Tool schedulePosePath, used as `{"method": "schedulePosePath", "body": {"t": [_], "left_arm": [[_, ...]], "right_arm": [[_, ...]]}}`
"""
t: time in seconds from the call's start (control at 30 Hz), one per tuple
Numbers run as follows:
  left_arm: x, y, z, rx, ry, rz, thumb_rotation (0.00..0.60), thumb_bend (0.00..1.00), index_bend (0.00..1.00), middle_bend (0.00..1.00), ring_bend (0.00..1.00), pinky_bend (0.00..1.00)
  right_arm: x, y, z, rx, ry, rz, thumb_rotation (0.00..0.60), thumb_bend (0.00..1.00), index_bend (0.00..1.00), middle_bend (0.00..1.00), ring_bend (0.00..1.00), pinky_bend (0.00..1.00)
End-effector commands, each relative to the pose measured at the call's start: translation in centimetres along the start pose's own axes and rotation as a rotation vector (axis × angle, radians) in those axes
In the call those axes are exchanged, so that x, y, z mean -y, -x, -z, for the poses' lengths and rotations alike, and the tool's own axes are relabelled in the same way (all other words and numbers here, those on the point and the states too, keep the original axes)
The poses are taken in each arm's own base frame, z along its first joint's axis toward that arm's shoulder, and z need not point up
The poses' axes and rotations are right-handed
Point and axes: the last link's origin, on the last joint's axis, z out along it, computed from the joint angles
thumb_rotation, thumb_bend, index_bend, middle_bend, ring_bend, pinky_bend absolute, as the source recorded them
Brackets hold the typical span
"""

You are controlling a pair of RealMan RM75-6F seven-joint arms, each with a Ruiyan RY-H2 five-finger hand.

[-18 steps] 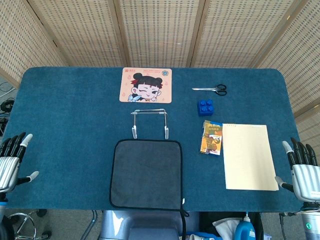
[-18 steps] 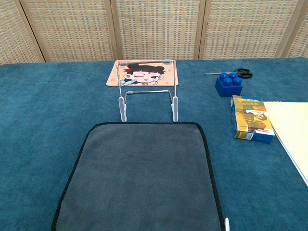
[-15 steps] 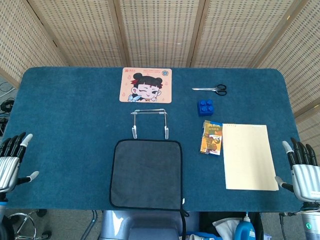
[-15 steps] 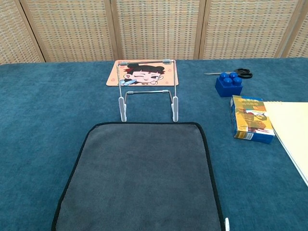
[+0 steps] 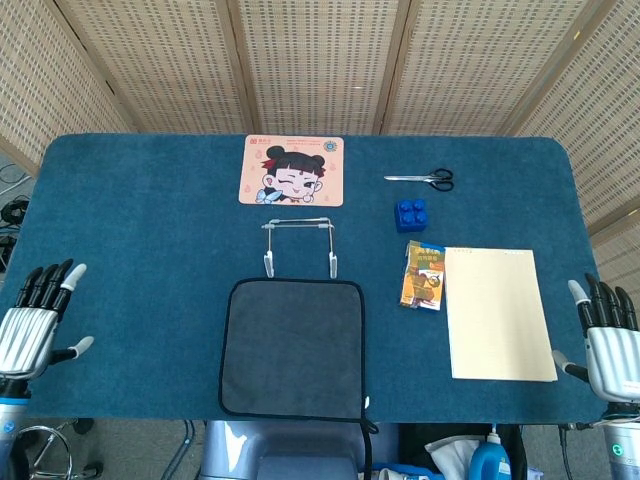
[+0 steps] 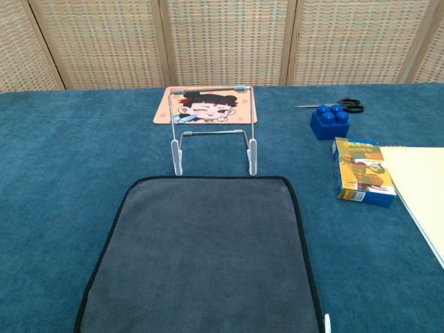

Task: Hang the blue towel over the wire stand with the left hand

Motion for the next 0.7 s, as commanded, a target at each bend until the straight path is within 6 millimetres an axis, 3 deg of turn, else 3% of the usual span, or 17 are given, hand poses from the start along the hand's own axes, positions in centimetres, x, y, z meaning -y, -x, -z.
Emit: {"method": "schedulePosePath", "body": {"t": [0.03, 0.13, 0.33, 0.53, 0.7], "left_arm": [[-1.9, 1.4, -2.3, 0.000, 0.176, -0.011, 0.600, 0.05, 0.00, 0.00, 0.00, 0.00], [-3.4, 2.4, -3.8, -0.002, 0.328, -0.062, 0.600, 0.05, 0.01, 0.00, 0.00, 0.00], [-6.4, 3.9, -5.7, 0.004, 0.566, -0.043, 0.600, 0.05, 0.19, 0.00, 0.00, 0.00], [-8.9, 5.2, -6.7, -0.008, 0.699, -0.045, 0.600, 0.07, 0.36, 0.00, 0.00, 0.01], [-10.3, 6.6, -7.4, 0.008, 0.726, -0.060, 0.600, 0.12, 0.41, 0.00, 0.00, 0.02]], "right_arm": [[-0.1, 0.3, -0.3, 0.012, 0.010, 0.006, 0.600, 0.00, 0.00, 0.00, 0.00, 0.00], [-0.1, 0.5, -0.5, 0.017, 0.011, 0.014, 0.600, 0.00, 0.00, 0.00, 0.00, 0.00], [-0.2, 0.8, -0.9, 0.028, 0.026, 0.021, 0.600, 0.00, 0.00, 0.00, 0.00, 0.00], [-0.5, 0.9, -1.0, 0.030, 0.036, 0.019, 0.600, 0.00, 0.00, 0.00, 0.00, 0.00], [-0.6, 0.7, -0.9, 0.026, 0.038, 0.013, 0.600, 0.00, 0.00, 0.00, 0.00, 0.00]]}}
